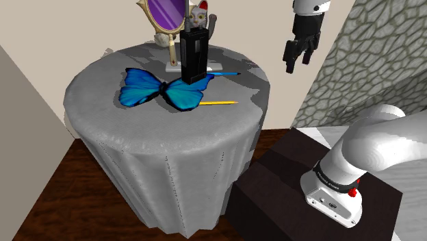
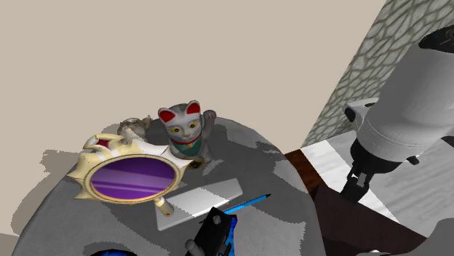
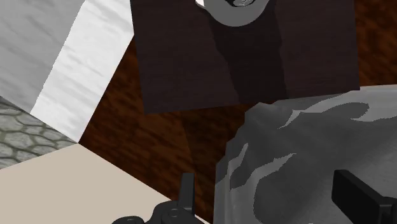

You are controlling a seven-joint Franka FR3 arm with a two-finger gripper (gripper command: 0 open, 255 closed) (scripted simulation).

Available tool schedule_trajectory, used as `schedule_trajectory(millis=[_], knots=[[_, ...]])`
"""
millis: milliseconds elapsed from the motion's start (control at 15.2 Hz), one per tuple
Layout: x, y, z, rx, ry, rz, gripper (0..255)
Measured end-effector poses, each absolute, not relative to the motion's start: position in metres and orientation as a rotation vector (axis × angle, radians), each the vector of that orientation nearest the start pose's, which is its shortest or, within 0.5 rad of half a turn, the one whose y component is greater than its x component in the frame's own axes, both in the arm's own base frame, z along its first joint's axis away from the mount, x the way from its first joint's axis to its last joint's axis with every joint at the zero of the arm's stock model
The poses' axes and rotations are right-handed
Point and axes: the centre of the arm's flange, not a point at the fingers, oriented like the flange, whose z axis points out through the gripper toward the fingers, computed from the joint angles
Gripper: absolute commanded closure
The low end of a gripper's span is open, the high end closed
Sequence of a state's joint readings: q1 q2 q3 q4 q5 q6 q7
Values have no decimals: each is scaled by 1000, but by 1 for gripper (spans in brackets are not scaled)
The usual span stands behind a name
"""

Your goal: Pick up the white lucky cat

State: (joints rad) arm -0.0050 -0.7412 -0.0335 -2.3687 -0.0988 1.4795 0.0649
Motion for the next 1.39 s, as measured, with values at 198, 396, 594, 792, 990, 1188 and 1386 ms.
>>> schedule_trajectory(millis=[198, 396, 594, 792, 990, 1188, 1386], knots=[[317, -30, 562, -3193, 105, 191, 0], [346, -39, 564, -3155, -1, 83, 0], [367, -42, 565, -3105, -113, -32, 0], [401, -49, 568, -3048, -220, -144, 0], [428, -50, 574, -2984, -326, -253, 0], [456, -54, 581, -2912, -425, -357, 0], [483, -52, 587, -2834, -521, -457, 0]])
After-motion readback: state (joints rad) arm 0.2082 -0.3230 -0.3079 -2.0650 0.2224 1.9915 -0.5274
